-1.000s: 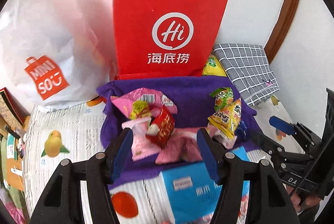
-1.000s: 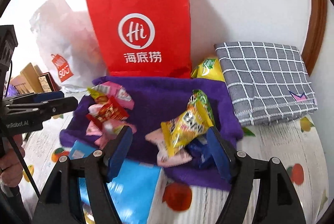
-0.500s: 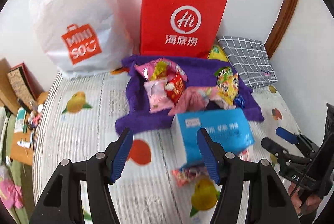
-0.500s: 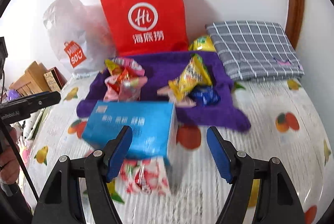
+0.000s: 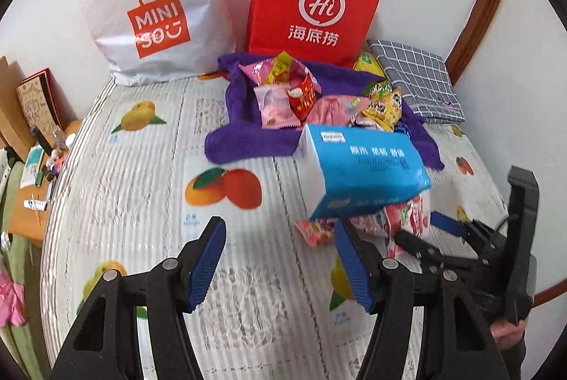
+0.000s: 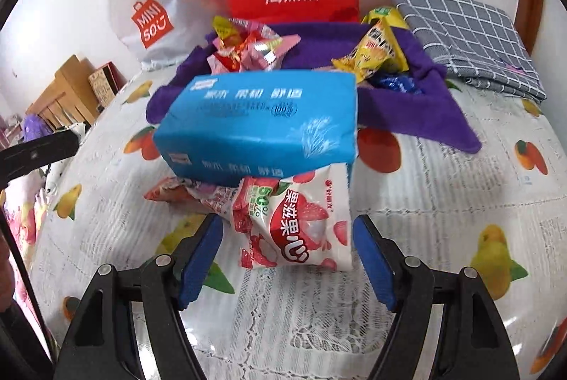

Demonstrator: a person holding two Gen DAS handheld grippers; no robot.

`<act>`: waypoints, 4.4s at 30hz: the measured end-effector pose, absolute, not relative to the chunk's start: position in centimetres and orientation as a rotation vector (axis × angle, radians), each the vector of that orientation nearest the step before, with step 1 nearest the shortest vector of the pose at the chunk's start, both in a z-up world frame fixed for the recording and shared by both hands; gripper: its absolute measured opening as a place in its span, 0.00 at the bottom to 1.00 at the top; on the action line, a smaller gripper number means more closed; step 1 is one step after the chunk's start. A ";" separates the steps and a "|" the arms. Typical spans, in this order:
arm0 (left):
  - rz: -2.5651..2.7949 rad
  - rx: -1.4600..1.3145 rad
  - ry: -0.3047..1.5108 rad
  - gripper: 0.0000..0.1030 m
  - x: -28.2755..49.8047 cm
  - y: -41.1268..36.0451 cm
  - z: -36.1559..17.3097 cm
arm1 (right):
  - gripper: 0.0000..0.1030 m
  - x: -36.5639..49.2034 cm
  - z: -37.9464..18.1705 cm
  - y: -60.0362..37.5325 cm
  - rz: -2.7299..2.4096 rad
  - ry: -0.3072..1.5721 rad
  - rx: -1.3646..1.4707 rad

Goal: Organize snacks

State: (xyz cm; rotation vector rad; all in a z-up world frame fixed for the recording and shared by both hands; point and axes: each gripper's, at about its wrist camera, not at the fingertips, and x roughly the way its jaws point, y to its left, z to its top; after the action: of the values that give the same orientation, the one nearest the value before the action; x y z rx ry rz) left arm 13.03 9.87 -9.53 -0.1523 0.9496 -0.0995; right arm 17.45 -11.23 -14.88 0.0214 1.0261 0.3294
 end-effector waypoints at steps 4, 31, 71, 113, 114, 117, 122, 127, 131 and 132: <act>-0.092 -0.150 0.963 0.60 12.4 10.0 -10.2 | 0.74 17.9 -15.4 -10.6 0.333 1.027 -0.011; -0.161 -0.073 1.034 0.60 13.6 5.3 -14.7 | 0.60 15.6 -14.9 -14.6 0.317 0.965 0.023; -0.371 0.126 0.993 0.45 10.6 -0.4 -14.0 | 0.60 12.3 -13.8 -20.3 0.279 0.950 0.153; -0.275 -0.007 0.991 0.24 10.7 1.7 -13.0 | 0.60 11.0 -11.2 -21.7 0.221 0.927 0.097; -0.269 -0.016 0.988 0.24 10.7 2.2 -12.6 | 0.60 11.3 -10.8 -21.3 0.223 0.925 0.093; -0.267 -0.041 0.969 0.24 10.8 3.4 -11.6 | 0.60 12.0 -9.7 -20.4 0.231 0.913 0.094; -0.261 -0.054 0.943 0.24 11.6 4.2 -10.1 | 0.60 12.8 -7.6 -19.1 0.239 0.883 0.095; -0.281 -0.060 0.914 0.24 12.4 4.2 -8.8 | 0.60 13.7 -5.7 -18.4 0.246 0.858 0.099; -0.307 -0.074 0.899 0.24 13.3 4.1 -8.0 | 0.60 14.5 -4.6 -18.4 0.243 0.846 0.120; -0.308 -0.073 0.896 0.24 13.4 4.0 -7.9 | 0.60 14.7 -4.3 -18.4 0.242 0.844 0.123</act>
State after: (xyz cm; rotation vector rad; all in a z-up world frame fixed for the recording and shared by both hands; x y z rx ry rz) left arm 13.45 3.97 -7.87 -0.0726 0.8959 -0.3078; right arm 14.67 -18.35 -4.35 0.1229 0.8440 0.2415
